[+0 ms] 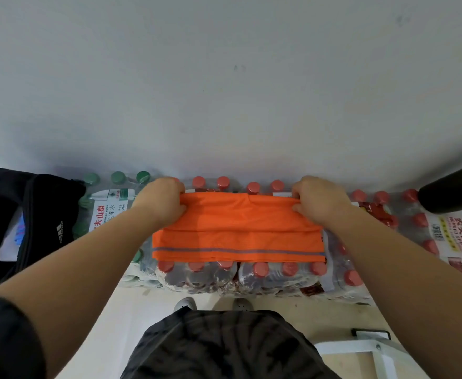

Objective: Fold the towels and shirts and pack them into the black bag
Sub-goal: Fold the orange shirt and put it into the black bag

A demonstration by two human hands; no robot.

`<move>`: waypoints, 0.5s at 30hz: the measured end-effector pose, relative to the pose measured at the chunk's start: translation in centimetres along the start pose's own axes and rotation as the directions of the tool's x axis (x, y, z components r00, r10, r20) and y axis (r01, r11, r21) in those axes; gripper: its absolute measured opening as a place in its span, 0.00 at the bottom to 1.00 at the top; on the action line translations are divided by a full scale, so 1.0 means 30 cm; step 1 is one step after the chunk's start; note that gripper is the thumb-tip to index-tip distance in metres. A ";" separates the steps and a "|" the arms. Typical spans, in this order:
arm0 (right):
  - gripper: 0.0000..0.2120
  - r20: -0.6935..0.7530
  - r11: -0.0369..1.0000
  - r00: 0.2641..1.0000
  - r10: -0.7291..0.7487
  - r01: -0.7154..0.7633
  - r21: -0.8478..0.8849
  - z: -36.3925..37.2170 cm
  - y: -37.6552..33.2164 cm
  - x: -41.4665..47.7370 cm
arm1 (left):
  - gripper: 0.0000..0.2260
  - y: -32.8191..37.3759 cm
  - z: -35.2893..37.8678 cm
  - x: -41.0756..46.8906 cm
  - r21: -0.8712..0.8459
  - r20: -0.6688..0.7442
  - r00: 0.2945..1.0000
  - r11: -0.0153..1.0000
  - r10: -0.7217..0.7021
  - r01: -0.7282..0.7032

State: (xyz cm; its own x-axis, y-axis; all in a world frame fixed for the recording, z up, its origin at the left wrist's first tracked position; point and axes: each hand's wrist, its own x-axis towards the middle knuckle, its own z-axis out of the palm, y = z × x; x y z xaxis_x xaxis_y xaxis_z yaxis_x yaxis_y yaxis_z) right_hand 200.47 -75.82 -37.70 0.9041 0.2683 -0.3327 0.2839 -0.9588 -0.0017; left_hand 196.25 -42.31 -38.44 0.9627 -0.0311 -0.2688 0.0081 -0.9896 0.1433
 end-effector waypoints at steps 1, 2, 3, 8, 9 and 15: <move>0.07 -0.053 1.000 0.999 0.000 0.001 0.013 -0.006 0.000 -0.004 | 0.05 -0.001 -0.003 -0.002 -0.019 -0.048 0.999 1.000 -0.009 0.008; 0.05 -0.111 1.000 0.994 -0.001 0.004 0.026 -0.008 0.001 -0.008 | 0.06 -0.005 -0.004 -0.006 -0.041 -0.101 0.995 0.999 -0.017 0.013; 0.05 -0.165 1.000 0.986 -0.003 0.008 0.030 -0.007 0.003 -0.016 | 0.07 -0.009 -0.006 -0.018 -0.056 -0.158 0.987 0.998 -0.023 0.015; 0.08 -0.422 0.993 0.900 -0.110 0.082 -0.084 0.047 -0.002 -0.151 | 0.09 -0.033 0.040 -0.138 -0.030 -0.358 0.932 0.997 0.062 -0.077; 0.10 -0.444 0.990 0.886 -0.135 0.097 -0.106 0.061 -0.010 -0.187 | 0.08 -0.040 0.061 -0.168 -0.011 -0.355 0.931 0.995 0.085 -0.095; 0.13 -0.366 0.986 0.916 -0.163 0.140 -0.088 0.165 -0.039 -0.330 | 0.11 -0.065 0.156 -0.308 0.065 -0.311 0.932 0.983 0.186 -0.174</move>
State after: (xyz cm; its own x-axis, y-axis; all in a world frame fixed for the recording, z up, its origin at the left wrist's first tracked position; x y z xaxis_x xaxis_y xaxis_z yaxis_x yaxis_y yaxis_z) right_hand 189.61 -77.82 -39.07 0.8989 0.4362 0.0402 0.4351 -0.8997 0.0351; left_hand 186.07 -40.74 -40.69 0.9829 -0.1694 0.0728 -0.1775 -0.9761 0.1255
